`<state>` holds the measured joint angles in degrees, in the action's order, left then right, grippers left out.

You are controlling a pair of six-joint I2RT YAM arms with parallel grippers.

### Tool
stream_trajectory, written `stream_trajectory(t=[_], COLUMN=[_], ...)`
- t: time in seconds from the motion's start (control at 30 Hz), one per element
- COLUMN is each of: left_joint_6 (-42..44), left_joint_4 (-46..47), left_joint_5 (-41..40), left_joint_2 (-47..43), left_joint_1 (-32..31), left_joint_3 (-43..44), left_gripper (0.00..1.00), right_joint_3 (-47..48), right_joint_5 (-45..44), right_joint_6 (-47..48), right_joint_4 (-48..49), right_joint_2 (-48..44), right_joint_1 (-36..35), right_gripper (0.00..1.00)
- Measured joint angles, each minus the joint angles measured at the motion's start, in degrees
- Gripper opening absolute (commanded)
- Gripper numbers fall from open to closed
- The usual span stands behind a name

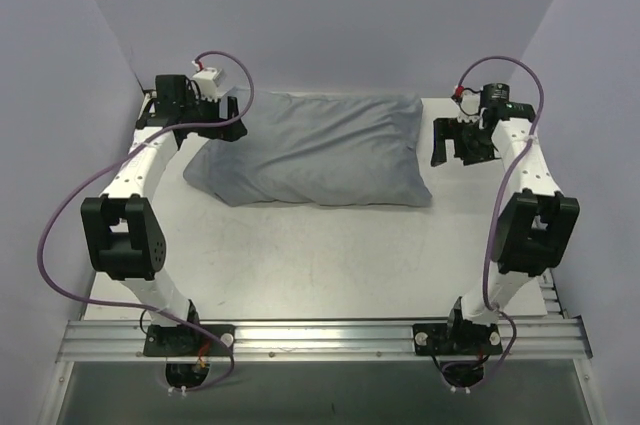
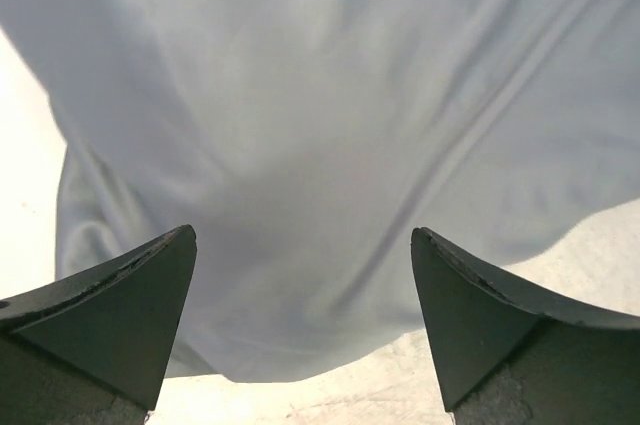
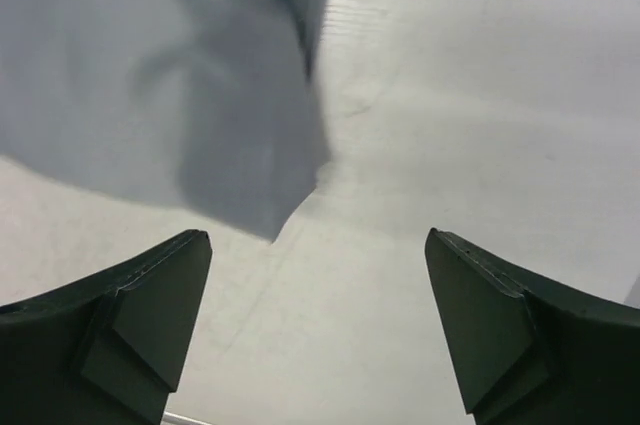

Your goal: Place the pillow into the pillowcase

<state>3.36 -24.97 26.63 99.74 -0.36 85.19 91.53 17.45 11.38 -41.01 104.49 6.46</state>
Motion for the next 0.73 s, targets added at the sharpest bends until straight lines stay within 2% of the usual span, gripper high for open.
stream_trajectory(t=[0.03,0.23,0.5,0.73], left_joint_6=[0.09,0.31,4.04,5.49], left_joint_4=[-0.15,-6.86,-14.73,-17.51], left_joint_5=[0.15,0.31,-4.55,-7.13], left_joint_2=[-0.26,-6.86,-24.04,-27.34], left_joint_1=[-0.52,-1.9,-1.84,-1.92], left_joint_3=[0.68,-1.36,-18.84,-29.24], left_gripper=[0.97,0.98,0.97,0.97], right_joint_3=[-1.2,-13.53,-30.16,-39.17], right_joint_5=[1.68,10.91,15.47,16.98], right_joint_6=[0.09,0.22,0.24,-1.57], right_joint_4=[-0.04,-1.66,-3.78,-3.1], right_joint_2=[-2.47,-17.97,-32.06,-39.54], right_joint_1=[0.0,0.61,0.74,0.7], right_gripper=[1.0,1.0,1.0,1.0])
